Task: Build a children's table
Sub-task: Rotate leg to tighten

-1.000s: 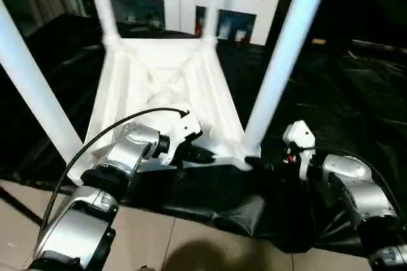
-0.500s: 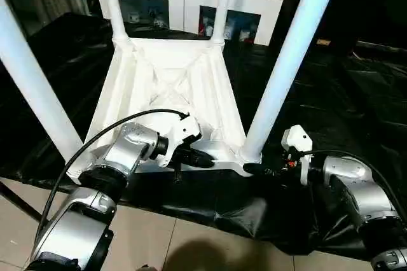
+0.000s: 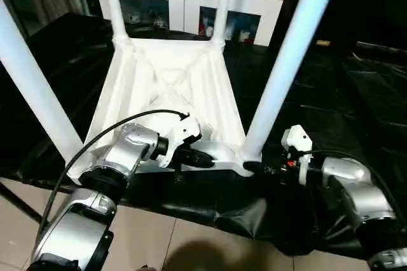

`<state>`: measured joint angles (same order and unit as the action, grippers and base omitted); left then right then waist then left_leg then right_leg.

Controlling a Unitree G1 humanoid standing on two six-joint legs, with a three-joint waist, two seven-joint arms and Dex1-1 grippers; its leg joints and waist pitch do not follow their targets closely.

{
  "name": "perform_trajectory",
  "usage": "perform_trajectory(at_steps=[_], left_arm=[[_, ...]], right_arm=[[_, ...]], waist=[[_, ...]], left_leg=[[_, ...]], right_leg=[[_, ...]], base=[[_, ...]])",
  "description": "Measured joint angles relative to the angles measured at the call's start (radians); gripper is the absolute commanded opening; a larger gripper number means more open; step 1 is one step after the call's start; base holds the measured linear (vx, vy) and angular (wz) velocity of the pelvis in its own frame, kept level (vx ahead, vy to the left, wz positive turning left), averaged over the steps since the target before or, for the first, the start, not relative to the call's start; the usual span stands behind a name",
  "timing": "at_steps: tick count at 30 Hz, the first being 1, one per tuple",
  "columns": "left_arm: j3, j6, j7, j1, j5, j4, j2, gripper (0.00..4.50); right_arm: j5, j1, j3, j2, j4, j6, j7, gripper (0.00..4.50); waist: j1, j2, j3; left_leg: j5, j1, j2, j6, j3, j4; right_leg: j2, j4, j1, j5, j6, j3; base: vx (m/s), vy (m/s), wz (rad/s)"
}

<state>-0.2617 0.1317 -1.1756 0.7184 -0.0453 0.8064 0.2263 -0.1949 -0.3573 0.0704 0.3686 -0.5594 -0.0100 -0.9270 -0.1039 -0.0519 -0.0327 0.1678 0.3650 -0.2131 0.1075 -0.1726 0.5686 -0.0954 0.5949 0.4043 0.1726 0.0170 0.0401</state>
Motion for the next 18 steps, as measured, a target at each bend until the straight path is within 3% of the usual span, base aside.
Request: perform_trajectory(at_steps=[3,8,13,16,17,18], left_arm=[[0.023,0.025,0.192,0.039,-0.027,0.062,-0.092,0.0],[0.04,0.037,0.433,0.092,-0.037,0.154,-0.202,0.0],[0.057,0.037,0.528,0.116,-0.042,0.193,-0.241,0.0],[0.06,0.036,0.534,0.117,-0.048,0.193,-0.244,0.0],[0.06,0.036,0.532,0.117,-0.048,0.192,-0.244,0.0],[0.059,0.033,0.529,0.118,-0.048,0.193,-0.244,0.0]], right_arm=[[0.011,-0.037,-0.062,-0.095,-0.079,-0.001,0.252,2.65],[0.03,-0.103,-0.125,-0.218,-0.145,0.007,0.581,2.65],[0.067,-0.162,-0.137,-0.288,-0.202,-0.002,0.724,2.65],[0.085,-0.167,-0.133,-0.285,-0.209,-0.015,0.717,2.65],[0.085,-0.165,-0.133,-0.281,-0.209,-0.02,0.706,3.0],[0.081,-0.162,-0.134,-0.277,-0.209,-0.023,0.694,3.0]], waist=[[0.018,0.0,0.0],[0.023,0.002,0.001],[0.027,0.005,0.002],[0.027,0.005,0.002],[0.026,0.005,0.002],[0.025,0.005,0.002]], left_leg=[[0.0,-0.001,0.002,0.0,0.0,0.0],[0.0,0.0,0.004,0.0,0.003,-0.002],[0.0,0.001,0.004,0.0,0.003,-0.003],[0.0,0.001,0.004,0.0,0.003,-0.004],[0.0,0.001,0.004,0.0,0.003,-0.004],[0.0,0.001,0.004,0.0,0.002,-0.004]], right_leg=[[0.0,-0.001,0.0,0.002,0.003,0.0],[0.001,0.0,0.001,0.001,0.004,0.0],[0.002,0.0,0.002,-0.001,0.003,0.0],[0.002,-0.001,0.002,-0.002,0.001,0.0],[0.002,-0.001,0.002,-0.002,0.001,0.0],[0.002,-0.001,0.002,-0.002,0.001,0.0]], base=[[0.0,0.0,0.0],[0.0,0.0,0.0],[0.0,0.0,0.0],[0.0,0.0,0.0],[0.0,0.0,0.0],[0.0,0.0,0.0]])
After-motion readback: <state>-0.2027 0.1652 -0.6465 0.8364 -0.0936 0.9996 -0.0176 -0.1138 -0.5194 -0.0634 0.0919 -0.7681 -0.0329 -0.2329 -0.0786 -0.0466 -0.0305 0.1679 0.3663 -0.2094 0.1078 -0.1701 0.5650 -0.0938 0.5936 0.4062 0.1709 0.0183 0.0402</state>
